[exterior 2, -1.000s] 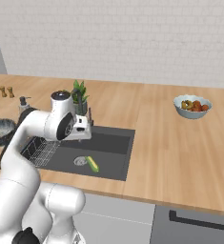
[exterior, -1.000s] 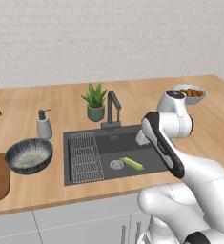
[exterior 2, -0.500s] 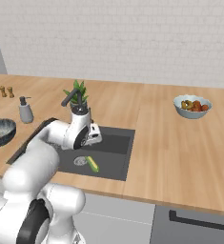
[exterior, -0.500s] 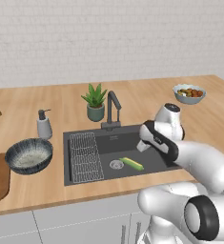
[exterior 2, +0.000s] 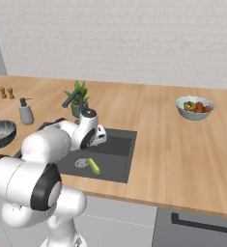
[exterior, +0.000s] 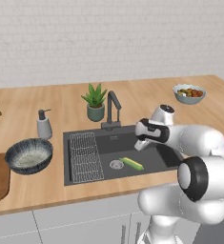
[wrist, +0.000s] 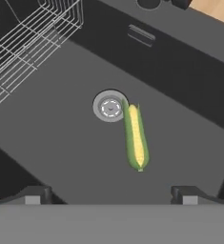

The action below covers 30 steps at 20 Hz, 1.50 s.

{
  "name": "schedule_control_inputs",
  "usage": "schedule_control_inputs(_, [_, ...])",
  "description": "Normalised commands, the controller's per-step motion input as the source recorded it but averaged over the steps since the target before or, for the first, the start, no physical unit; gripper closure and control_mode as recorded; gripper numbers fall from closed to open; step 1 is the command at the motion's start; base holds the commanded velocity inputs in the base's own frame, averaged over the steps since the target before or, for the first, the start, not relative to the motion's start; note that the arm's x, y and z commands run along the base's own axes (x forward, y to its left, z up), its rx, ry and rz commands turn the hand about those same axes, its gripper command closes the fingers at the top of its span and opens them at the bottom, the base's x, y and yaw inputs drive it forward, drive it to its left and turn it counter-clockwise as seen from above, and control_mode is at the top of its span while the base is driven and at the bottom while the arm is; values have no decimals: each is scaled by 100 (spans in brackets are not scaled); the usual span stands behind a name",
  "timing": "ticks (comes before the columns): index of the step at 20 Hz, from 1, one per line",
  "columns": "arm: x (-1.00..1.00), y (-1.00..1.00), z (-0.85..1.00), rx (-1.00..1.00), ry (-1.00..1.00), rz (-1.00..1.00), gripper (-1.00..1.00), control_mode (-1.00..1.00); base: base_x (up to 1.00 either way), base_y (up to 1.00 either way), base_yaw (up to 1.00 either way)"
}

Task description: Pick the corn from the sink and place it in the bowl. Then pick the bowl and place it in the microwave. Then close the microwave door and press the start button.

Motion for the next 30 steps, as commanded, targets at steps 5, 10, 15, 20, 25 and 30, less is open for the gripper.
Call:
schedule_control_inputs(5, [54, -4, -9, 0, 5, 0, -100, -100, 0, 0, 0])
schedule_control_inputs(10, [37, 0, -33, 0, 1, 0, -100, -100, 0, 0, 0])
schedule_control_inputs(15, [20, 0, -38, 0, 0, 0, -100, -100, 0, 0, 0])
schedule_control_inputs(20, [0, 0, -31, 0, 1, 0, -100, -100, 0, 0, 0])
schedule_control_inputs(25, [0, 0, -33, 0, 0, 0, -100, -100, 0, 0, 0])
schedule_control_inputs(30, [0, 7, -33, 0, 0, 0, -100, -100, 0, 0, 0])
